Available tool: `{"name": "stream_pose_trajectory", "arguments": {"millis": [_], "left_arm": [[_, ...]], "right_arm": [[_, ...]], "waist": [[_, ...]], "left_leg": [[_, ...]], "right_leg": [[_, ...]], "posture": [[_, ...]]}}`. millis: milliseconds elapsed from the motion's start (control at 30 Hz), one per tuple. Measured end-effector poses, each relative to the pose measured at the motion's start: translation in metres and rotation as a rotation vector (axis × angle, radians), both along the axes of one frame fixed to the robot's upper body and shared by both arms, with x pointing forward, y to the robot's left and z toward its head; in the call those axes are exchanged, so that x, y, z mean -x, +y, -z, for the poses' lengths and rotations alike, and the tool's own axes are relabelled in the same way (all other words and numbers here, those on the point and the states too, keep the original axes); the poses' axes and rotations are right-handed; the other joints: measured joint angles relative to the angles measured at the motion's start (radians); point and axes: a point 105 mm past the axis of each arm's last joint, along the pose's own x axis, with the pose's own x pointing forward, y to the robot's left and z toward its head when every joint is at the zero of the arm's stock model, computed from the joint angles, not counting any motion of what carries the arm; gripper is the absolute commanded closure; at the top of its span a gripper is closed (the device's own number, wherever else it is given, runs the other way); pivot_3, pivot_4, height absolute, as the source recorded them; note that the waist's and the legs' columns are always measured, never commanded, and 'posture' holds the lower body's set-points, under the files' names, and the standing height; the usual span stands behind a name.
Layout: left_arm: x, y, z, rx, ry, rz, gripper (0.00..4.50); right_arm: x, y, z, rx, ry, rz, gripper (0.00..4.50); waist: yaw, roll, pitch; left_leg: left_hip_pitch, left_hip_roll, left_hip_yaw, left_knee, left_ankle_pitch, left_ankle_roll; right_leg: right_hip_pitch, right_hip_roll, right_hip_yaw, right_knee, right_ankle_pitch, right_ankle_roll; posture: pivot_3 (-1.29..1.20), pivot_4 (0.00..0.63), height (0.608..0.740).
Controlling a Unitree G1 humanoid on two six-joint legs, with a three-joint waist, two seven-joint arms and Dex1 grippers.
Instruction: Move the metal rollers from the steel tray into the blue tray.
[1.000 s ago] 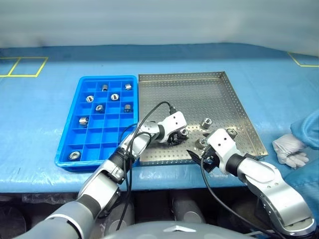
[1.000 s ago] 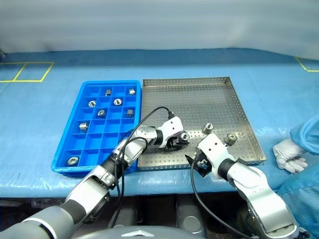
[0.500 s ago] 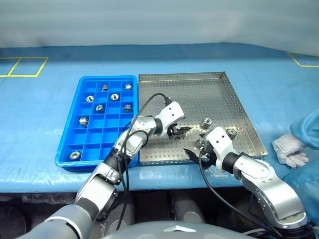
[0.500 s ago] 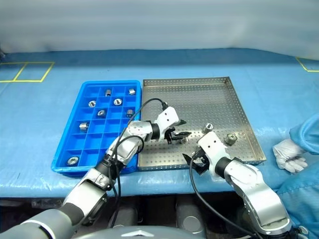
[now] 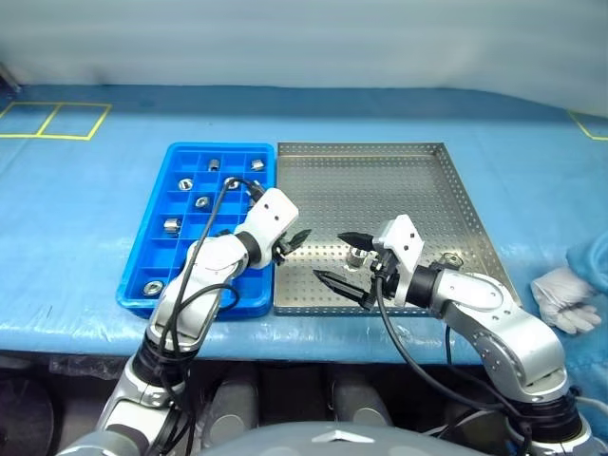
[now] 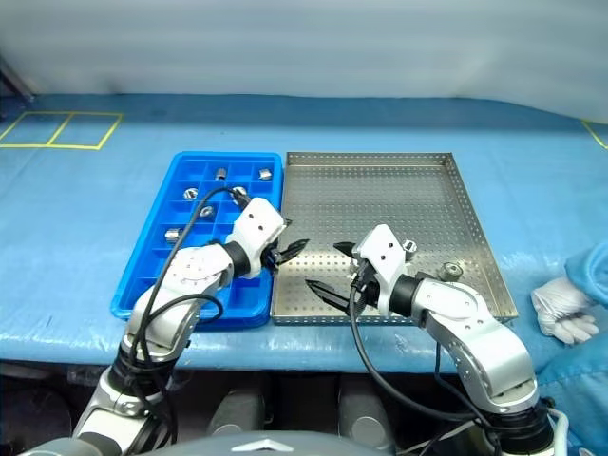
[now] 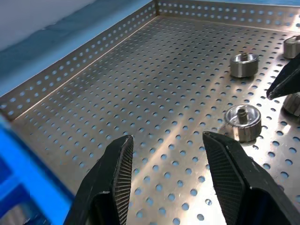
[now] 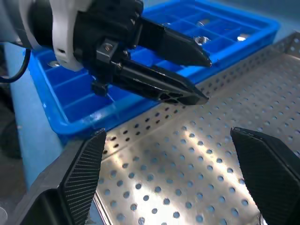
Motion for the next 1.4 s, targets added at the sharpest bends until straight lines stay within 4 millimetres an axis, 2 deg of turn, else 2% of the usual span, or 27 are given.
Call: {"name": "stream_pose_trajectory", "arguments": {"millis": [100, 233, 433, 633, 867, 967, 1100, 1400], "left_arm": [[0.000, 0.029, -0.003, -0.034, -0.010, -0.165, 1.96], [0.002, 0.057, 0.000, -0.061, -0.002, -0.333, 1.96], [0.007, 0.070, 0.013, -0.087, 0.038, -0.415, 1.96], [0.012, 0.079, 0.017, -0.102, 0.044, -0.466, 1.96], [0.009, 0.088, 0.027, -0.131, 0.068, -0.516, 1.96], [0.007, 0.091, 0.033, -0.154, 0.081, -0.511, 1.39], [0.006, 0.090, 0.031, -0.156, 0.065, -0.508, 0.09], [0.001, 0.080, 0.018, -0.050, 0.021, -0.485, 0.03]], "right_arm": [[-0.004, 0.004, 0.004, 0.010, 0.014, -0.031, 0.00], [-0.008, 0.004, 0.011, 0.020, 0.045, -0.044, 0.00], [-0.013, -0.002, 0.024, 0.065, 0.080, -0.022, 0.00], [-0.013, -0.005, 0.027, 0.079, 0.084, -0.012, 0.00], [-0.013, -0.006, 0.030, 0.082, 0.092, -0.001, 0.00], [-0.013, -0.008, 0.031, 0.084, 0.093, 0.013, 0.00], [-0.014, -0.009, 0.031, 0.084, 0.093, 0.023, 0.00], [-0.014, -0.010, 0.033, 0.091, 0.095, 0.034, 0.00]], "waist": [[0.021, 0.000, 0.000], [0.050, 0.000, 0.000], [0.079, -0.001, 0.000], [0.083, -0.001, 0.000], [0.082, -0.001, 0.001], [0.081, -0.001, 0.001], [0.081, -0.001, 0.001], [0.079, -0.001, 0.001]], "left_leg": [[0.000, 0.000, 0.000, -0.001, 0.000, 0.000], [0.000, 0.000, 0.000, -0.002, 0.000, 0.000], [-0.001, 0.000, 0.000, -0.003, 0.000, 0.000], [-0.001, 0.000, 0.000, -0.003, 0.000, 0.000], [-0.001, 0.000, 0.000, -0.003, 0.000, 0.000], [-0.001, 0.000, 0.001, -0.003, 0.000, 0.000], [-0.001, 0.000, 0.000, -0.003, 0.000, 0.000], [-0.002, 0.000, 0.001, -0.004, 0.000, 0.000]], "right_leg": [[0.000, 0.000, -0.001, 0.000, 0.000, -0.001], [0.000, -0.001, -0.001, -0.001, -0.001, -0.001], [-0.001, -0.002, -0.001, -0.002, -0.001, -0.002], [-0.001, -0.002, -0.002, -0.002, -0.001, -0.002], [-0.001, -0.002, -0.002, -0.002, -0.001, -0.002], [-0.002, -0.002, -0.002, -0.002, -0.001, -0.002], [-0.002, -0.002, -0.002, -0.002, -0.001, -0.002], [-0.002, -0.002, -0.002, -0.002, -0.001, -0.002]], "posture": [[0.18, 0.150, 0.740], [0.20, 0.150, 0.740], [0.21, 0.150, 0.740], [0.21, 0.150, 0.740], [0.18, 0.150, 0.740], [0.18, 0.150, 0.740], [0.18, 0.150, 0.740], [0.18, 0.150, 0.740]]}}
